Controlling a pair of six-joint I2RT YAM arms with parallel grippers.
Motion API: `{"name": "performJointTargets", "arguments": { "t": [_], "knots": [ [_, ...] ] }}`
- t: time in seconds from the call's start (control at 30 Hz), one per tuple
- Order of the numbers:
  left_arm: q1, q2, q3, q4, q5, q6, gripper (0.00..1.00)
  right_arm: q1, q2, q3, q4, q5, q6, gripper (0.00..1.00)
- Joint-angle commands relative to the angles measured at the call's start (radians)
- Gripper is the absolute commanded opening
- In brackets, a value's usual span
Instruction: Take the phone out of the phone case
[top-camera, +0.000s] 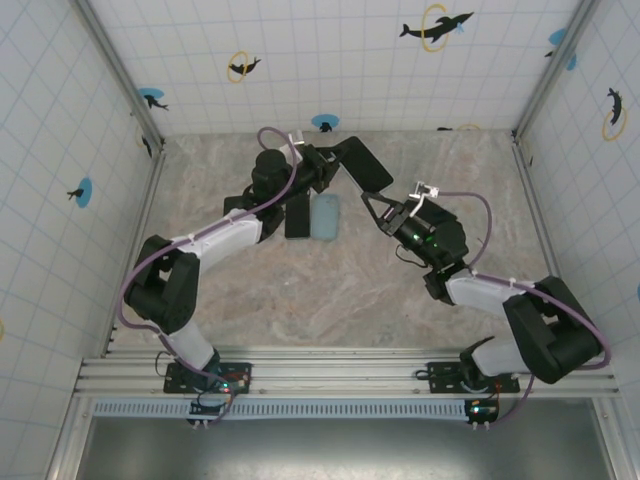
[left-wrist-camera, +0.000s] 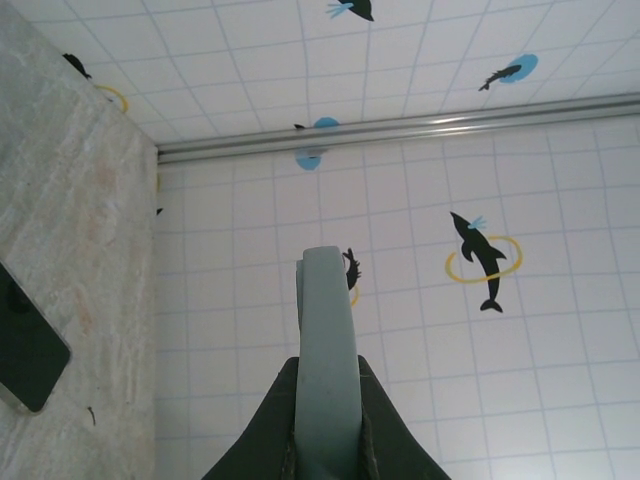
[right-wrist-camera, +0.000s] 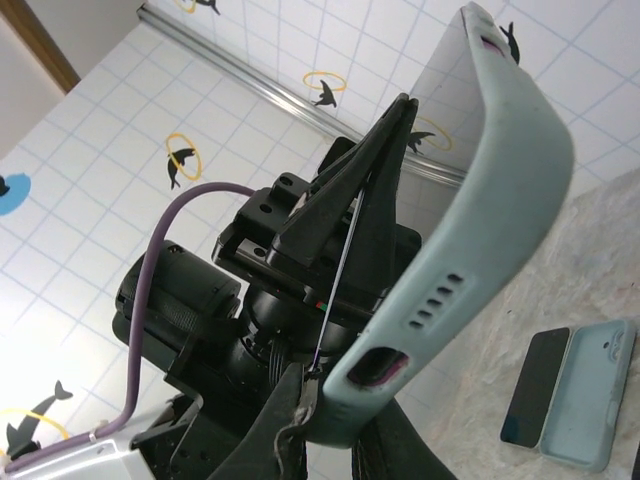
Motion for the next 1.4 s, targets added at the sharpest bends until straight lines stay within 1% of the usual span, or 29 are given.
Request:
{"name": "performJointTargets", "arguments": {
  "t": [0.0,0.33,0.5,0.63,0.73,0.77,0.8,0.83,0.97,1.0,1.1,1.17,1.2,1.3,1.37],
  "knots": [
    [-0.009,-0.066,0.038,0.088,0.01,-0.072,0.01,-0.036,-0.008,0.018,-0.116,-0.01,-0.151,0.13],
    [-0.024,-0.098,0.047,0.063,0.021,-0.074,0.0,-0.07,-0.024,0.03,-0.155,-0.035,-0.183,0.13],
    [-0.024,-0.106,0.054,0.046,0.02,-0.071,0.0,-0.076,-0.035,0.042,-0.227,-0.029,-0.205,0.14],
    [-0.026,-0.11,0.056,0.033,0.024,-0.062,0.0,-0.082,-0.024,0.039,-0.199,-0.04,-0.168,0.14],
    [-0.026,-0.113,0.062,0.001,0.029,-0.032,0.0,-0.084,-0.022,0.048,-0.201,-0.041,-0.17,0.15],
    [-0.023,-0.113,0.066,-0.014,0.031,-0.01,0.0,-0.084,-0.025,0.048,-0.203,-0.074,-0.174,0.16],
    [-0.021,-0.114,0.071,-0.038,0.034,0.023,0.0,-0.085,-0.029,0.051,-0.209,-0.082,-0.179,0.19],
    [-0.018,-0.119,0.071,-0.054,0.034,0.054,0.0,-0.089,-0.034,0.054,-0.215,-0.093,-0.187,0.22],
    [0.013,-0.149,0.029,-0.047,0.025,0.189,0.0,-0.119,-0.057,0.055,-0.239,-0.154,-0.223,0.33],
    [0.022,-0.153,0.025,-0.047,0.038,0.232,0.0,-0.132,-0.061,0.054,-0.247,-0.184,-0.234,0.36],
    [0.054,-0.158,0.032,-0.087,0.097,0.341,0.0,-0.171,-0.075,0.07,-0.29,-0.291,-0.288,0.45],
    [0.078,-0.16,0.022,-0.066,0.151,0.388,0.0,-0.198,-0.087,0.075,-0.326,-0.351,-0.336,0.49],
    [0.092,-0.163,0.008,-0.027,0.186,0.412,0.0,-0.212,-0.096,0.079,-0.354,-0.372,-0.371,0.52],
    [0.125,-0.189,-0.049,0.097,0.275,0.494,0.0,-0.241,-0.12,0.102,-0.476,-0.433,-0.517,0.58],
    [0.136,-0.198,-0.037,0.06,0.34,0.577,0.0,-0.25,-0.122,0.154,-0.601,-0.48,-0.64,0.58]
  ]
}}
